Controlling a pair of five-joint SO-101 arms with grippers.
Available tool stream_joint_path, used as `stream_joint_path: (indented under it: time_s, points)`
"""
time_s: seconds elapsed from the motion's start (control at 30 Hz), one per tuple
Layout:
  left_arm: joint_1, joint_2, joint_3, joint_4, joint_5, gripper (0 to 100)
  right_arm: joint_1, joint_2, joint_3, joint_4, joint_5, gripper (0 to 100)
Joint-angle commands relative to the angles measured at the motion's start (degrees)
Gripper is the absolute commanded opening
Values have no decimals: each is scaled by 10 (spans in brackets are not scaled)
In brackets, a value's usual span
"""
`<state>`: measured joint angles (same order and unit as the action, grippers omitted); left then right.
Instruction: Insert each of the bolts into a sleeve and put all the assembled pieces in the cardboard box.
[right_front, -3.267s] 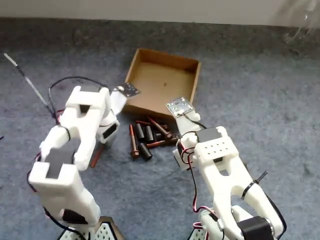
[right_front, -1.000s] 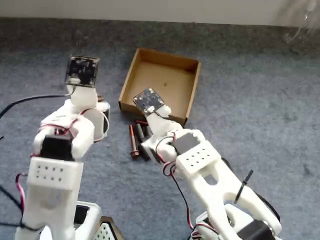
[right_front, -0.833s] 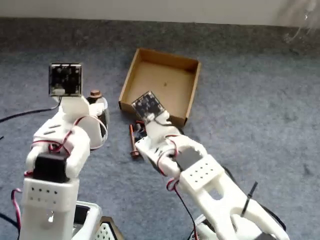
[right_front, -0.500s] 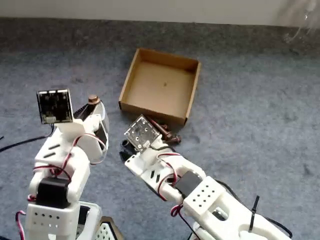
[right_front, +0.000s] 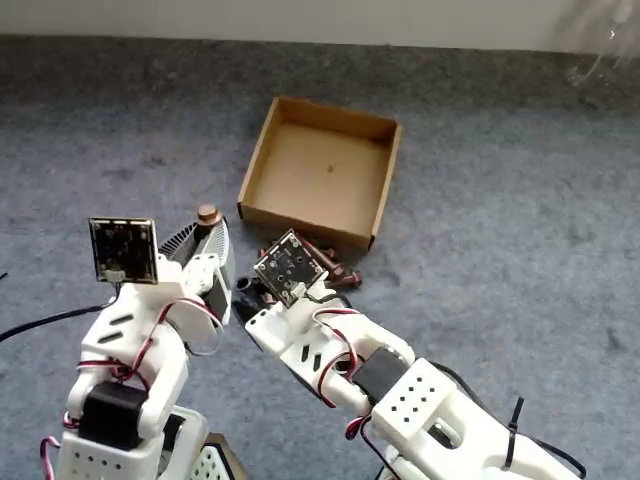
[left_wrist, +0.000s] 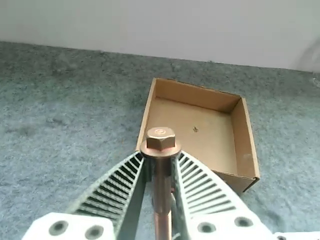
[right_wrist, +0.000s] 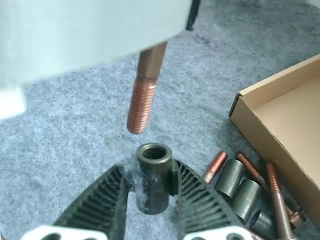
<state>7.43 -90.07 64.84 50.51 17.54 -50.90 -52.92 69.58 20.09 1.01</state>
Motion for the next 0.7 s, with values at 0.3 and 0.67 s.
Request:
stream_joint_path:
  time_s: [0.3, 0.67]
  points:
    - [32, -50, 6, 13, 5, 4, -6, -20, -6, -15, -6, 4]
    - [34, -49, 7, 13, 5, 4, -6, -21, -6, -12, 4, 4]
